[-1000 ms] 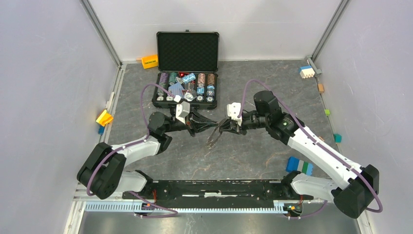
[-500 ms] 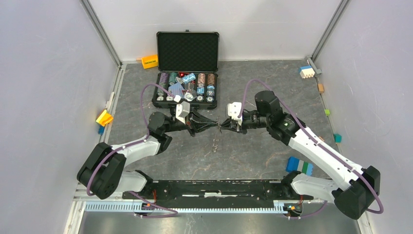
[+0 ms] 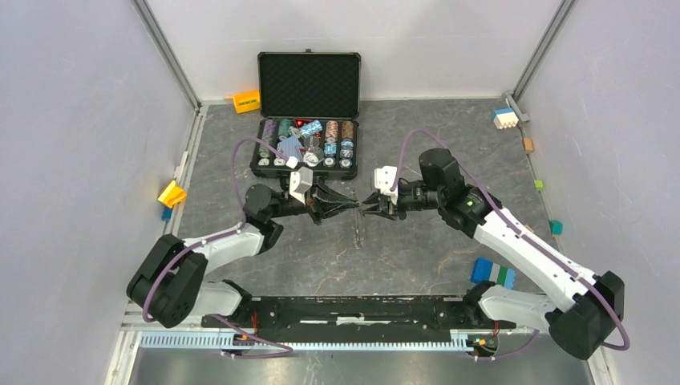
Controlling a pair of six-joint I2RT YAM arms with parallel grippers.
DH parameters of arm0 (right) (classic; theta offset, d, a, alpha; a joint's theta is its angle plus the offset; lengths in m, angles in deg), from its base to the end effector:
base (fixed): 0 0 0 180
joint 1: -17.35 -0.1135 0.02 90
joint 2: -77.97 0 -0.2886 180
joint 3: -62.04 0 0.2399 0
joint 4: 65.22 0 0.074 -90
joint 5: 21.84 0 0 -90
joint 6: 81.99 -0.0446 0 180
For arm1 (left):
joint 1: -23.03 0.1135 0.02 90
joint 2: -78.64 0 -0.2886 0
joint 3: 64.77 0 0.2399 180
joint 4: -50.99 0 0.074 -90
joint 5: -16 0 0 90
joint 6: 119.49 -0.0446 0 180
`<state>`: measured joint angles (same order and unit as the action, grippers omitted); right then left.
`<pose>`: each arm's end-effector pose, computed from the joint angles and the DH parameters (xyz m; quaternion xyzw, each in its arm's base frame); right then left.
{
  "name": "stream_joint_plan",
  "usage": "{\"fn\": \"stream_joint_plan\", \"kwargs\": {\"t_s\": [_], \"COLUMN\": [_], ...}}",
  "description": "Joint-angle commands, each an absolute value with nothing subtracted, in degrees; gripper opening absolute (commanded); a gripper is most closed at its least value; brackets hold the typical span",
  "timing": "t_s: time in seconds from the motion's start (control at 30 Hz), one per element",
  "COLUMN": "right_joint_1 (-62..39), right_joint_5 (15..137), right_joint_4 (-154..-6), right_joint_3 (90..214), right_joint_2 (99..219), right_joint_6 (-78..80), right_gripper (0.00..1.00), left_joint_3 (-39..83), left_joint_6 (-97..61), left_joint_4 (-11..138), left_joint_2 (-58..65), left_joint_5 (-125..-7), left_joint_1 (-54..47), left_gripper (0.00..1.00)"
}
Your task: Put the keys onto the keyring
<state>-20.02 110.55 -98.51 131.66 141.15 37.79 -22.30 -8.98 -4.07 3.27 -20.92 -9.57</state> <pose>0.1594 0.1596 0.3497 -0.5970 0.5571 0.3397 0.4667 0.1846 -0.1604 0.3005 0.4213 0.4574 -0.5549 0.5526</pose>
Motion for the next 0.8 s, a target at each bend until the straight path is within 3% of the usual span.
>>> {"fn": "stream_joint_plan", "kwargs": {"t_s": [0.0,0.27,0.77], "right_joint_1": [-19.9,-19.82,-19.8], "right_joint_5": [113.16,115.22,113.38], "right_joint_4": [-96.6,-96.31,-95.86], "right_joint_3": [133.62,134.44,134.95], "right_joint_2": [142.71,143.9,143.71], "right_joint_6": [36.18,35.18,34.48], "right_gripper": [0.29,0.23,0.23], "left_joint_3": [-22.1,-22.17,-22.4], "left_joint_6": [-9.19,-9.63,-10.24], "left_joint_4": [-6.7,-6.67,-6.53], "left_joint_2": [3.66,3.33,3.13], "left_joint_5": [-20.04,-19.86,-18.98], "left_joint_1": [-9.77,-9.78,-9.81], "left_gripper": [0.02,0.02,0.02]}}
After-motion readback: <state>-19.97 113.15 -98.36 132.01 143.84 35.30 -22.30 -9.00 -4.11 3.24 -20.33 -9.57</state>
